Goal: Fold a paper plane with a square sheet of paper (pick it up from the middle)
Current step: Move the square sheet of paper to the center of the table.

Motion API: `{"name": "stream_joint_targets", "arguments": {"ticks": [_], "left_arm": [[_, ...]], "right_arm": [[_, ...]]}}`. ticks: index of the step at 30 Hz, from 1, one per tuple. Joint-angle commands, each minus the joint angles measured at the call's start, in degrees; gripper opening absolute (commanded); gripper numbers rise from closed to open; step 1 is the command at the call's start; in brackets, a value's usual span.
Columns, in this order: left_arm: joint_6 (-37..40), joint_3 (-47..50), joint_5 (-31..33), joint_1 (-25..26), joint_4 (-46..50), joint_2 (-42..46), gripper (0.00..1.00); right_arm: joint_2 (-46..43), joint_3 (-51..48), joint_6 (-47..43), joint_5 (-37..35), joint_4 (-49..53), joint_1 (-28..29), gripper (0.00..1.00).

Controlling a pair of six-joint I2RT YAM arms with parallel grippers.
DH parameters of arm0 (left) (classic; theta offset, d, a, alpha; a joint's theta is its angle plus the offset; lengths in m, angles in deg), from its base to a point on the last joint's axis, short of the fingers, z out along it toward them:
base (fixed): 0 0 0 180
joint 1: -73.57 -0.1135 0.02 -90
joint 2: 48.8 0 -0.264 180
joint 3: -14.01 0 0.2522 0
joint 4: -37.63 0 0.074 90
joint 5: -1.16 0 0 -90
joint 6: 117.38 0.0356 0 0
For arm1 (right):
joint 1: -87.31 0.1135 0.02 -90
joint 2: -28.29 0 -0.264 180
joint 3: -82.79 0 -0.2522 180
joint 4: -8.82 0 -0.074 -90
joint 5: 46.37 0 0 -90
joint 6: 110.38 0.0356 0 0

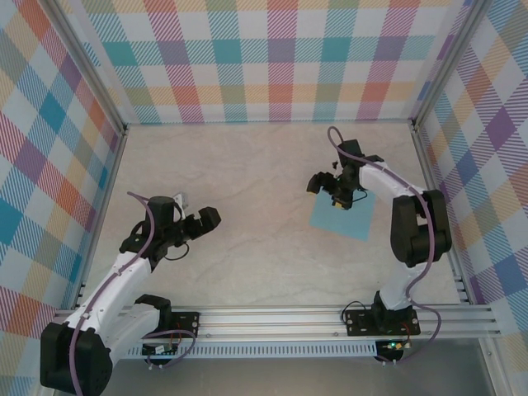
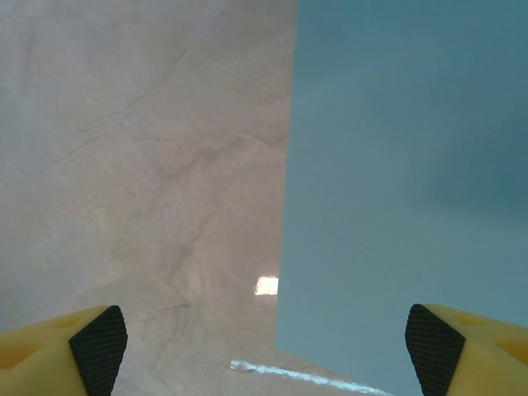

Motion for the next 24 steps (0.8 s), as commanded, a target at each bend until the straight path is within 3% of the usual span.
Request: {"name": "stream_joint_targets", "arguments": {"ticks": [1,12,24], "left_arm": [[1.72,-0.50,0.89,0.64,3.06,1.11,1.00],[1.88,1.38,2.89,0.58,4.13,5.42,1.00],[1.56,2.34,3.49,0.59,5.02,7.71,1.00]], "right_arm": [[1.06,1.47,0.46,-2.86,2.35,0.87,0.91],[7.58,0.31,-2.48,-2.30,3.82,4.71,0.90],[7.03,-3.27,-3.82,0.30,2.69,17.92,0.90]]}}
